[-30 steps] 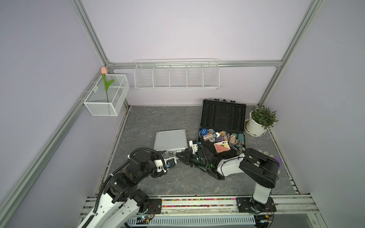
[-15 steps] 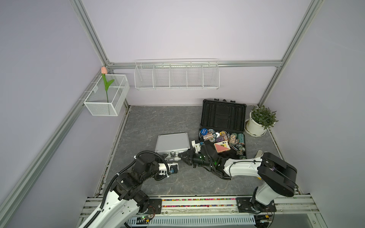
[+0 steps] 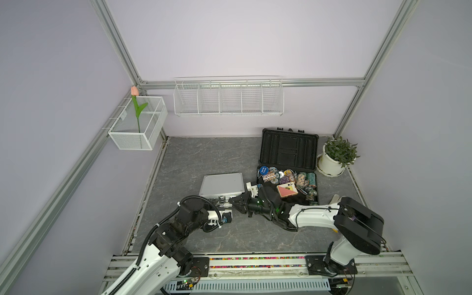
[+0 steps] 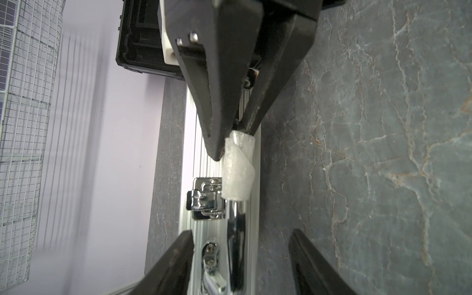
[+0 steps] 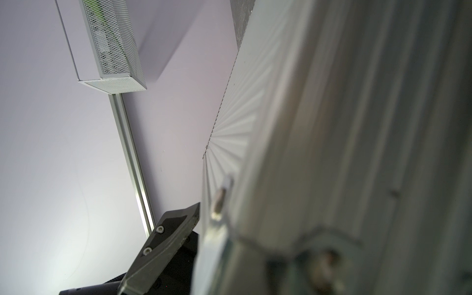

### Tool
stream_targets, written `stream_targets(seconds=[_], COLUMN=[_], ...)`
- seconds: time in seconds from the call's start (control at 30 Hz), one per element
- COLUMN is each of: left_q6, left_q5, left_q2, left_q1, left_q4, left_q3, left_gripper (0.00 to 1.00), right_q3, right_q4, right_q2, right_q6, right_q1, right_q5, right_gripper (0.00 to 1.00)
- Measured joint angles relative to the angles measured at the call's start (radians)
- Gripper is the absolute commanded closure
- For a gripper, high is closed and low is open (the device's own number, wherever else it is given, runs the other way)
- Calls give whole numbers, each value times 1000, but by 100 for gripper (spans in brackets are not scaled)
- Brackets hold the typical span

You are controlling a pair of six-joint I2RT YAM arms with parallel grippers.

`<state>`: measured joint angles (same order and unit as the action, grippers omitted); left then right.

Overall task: Open the poker set cases
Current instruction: Open the fastener on the poker set case.

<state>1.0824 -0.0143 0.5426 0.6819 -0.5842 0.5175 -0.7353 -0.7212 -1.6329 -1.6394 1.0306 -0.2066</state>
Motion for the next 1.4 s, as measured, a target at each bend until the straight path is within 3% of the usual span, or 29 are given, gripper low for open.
stream_targets(seconds=[0.6,0.93,1.13,1.3,1.4], left_q6=[14,31,56,87,97], left_q5=[42,66,82,82,80], left_q2=[-87,-115,-120,-159,-181], left_q1=[0,0,2,8,10], left_q4=[62,68,71,82,92], left_q3=[-69,-86,-102,-126,-134], left_gripper=[66,72,84,100,100], right_q3=[3,13,28,29,30], right_q4=[-153,-185,-209,-210,-203], right_q2=[-70,-69,-69,-67,-57], right_q6=[-153,-205,-223,-227,-227], right_q1=[57,58,56,52,50], right_q5=[4,8,11,7,3], right_gripper=[93,93,93,93,93])
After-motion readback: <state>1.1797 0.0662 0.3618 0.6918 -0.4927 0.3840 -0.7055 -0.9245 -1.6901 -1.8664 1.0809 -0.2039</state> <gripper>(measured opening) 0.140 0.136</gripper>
